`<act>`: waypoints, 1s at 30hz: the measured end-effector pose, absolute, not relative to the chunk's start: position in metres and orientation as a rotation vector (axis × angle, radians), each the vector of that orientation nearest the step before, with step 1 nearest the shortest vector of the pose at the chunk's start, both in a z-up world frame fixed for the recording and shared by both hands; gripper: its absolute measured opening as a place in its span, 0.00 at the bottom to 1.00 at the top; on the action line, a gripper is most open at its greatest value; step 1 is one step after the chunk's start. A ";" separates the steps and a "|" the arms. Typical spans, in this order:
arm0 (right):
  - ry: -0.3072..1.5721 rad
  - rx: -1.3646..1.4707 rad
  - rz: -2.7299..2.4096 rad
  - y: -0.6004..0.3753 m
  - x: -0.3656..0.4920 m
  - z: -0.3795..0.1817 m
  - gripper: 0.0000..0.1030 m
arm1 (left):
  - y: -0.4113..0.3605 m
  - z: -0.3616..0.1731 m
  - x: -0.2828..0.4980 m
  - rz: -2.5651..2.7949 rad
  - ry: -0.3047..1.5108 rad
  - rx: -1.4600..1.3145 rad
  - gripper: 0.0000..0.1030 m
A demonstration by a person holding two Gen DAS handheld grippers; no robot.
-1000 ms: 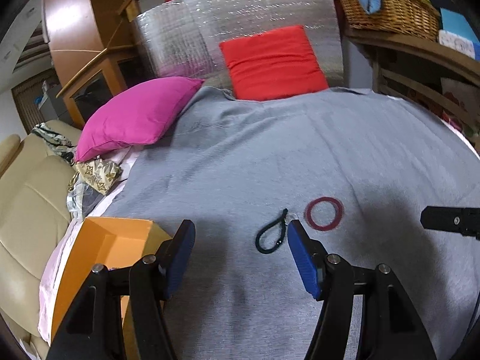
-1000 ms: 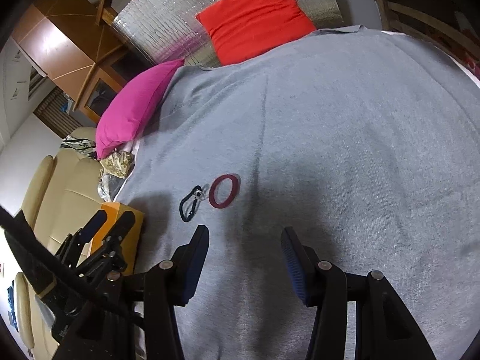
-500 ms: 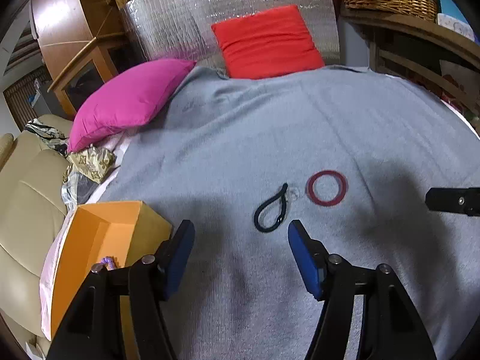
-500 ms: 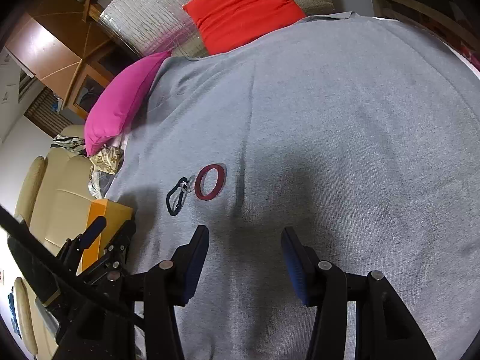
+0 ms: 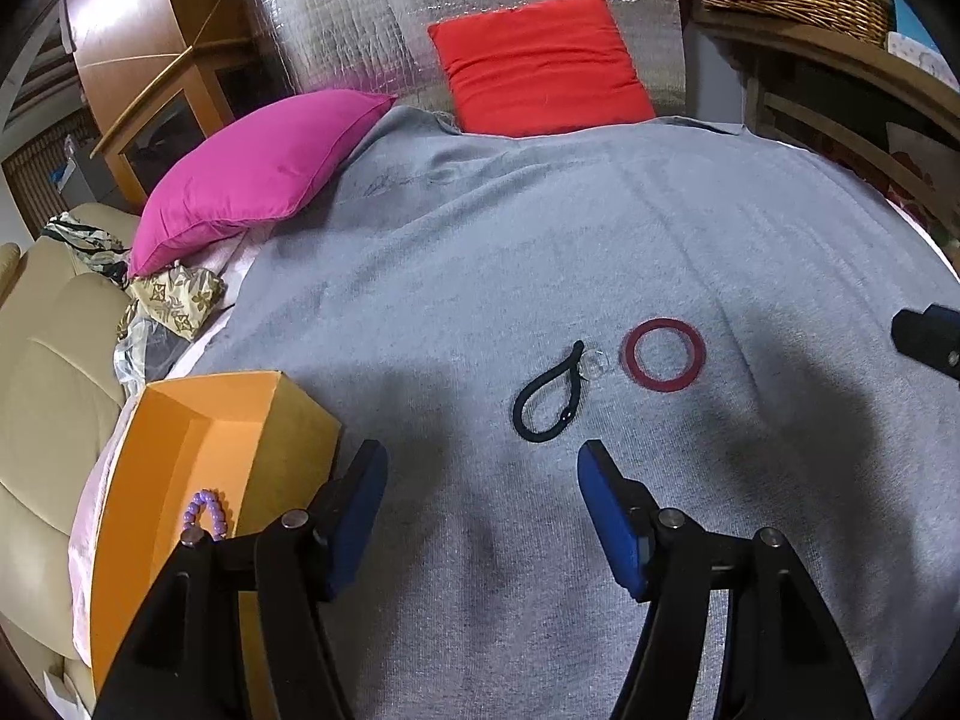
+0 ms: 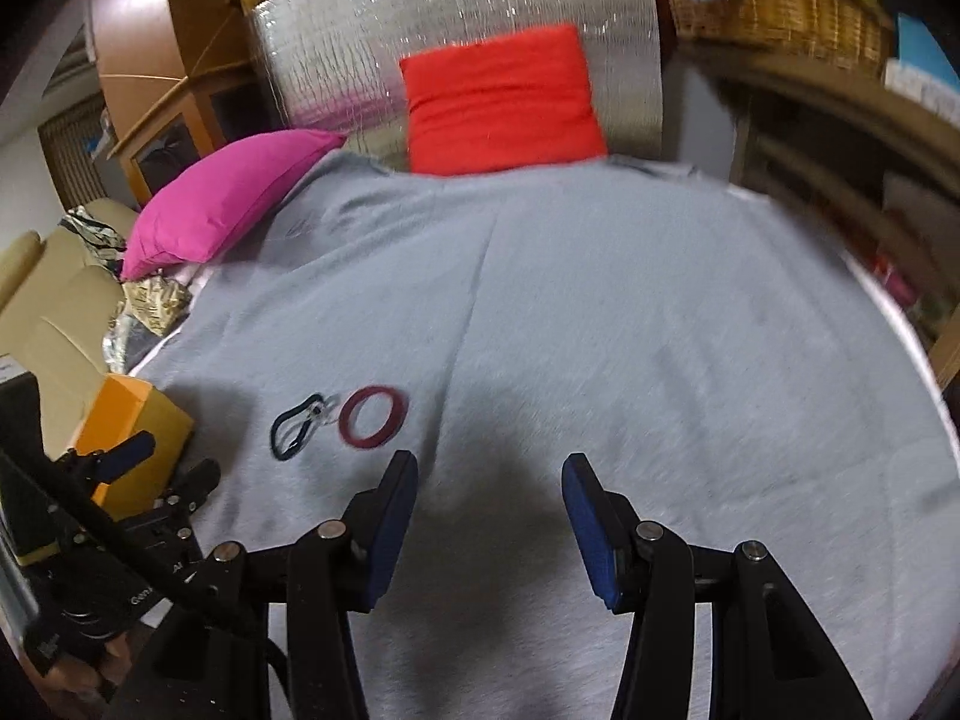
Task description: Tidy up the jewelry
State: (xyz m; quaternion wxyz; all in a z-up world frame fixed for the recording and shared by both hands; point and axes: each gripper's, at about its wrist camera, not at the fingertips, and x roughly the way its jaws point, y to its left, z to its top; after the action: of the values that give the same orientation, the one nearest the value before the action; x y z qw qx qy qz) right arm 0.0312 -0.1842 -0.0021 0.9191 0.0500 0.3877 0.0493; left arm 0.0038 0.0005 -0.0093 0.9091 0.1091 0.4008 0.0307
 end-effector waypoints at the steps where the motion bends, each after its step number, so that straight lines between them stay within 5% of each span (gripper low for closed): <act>1: 0.785 0.097 0.096 -0.185 0.030 0.000 0.52 | 0.000 -0.010 0.004 0.064 0.828 0.224 0.65; 30: 0.703 0.006 0.062 -0.178 0.020 0.017 0.53 | -0.007 -0.012 0.005 0.037 0.845 0.244 0.65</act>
State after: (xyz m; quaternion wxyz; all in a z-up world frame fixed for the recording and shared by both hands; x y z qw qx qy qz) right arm 0.0201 -0.1780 0.0173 0.9384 0.0027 0.3441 0.0302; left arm 0.0047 -0.0074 -0.0125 0.9047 0.1181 0.4089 0.0180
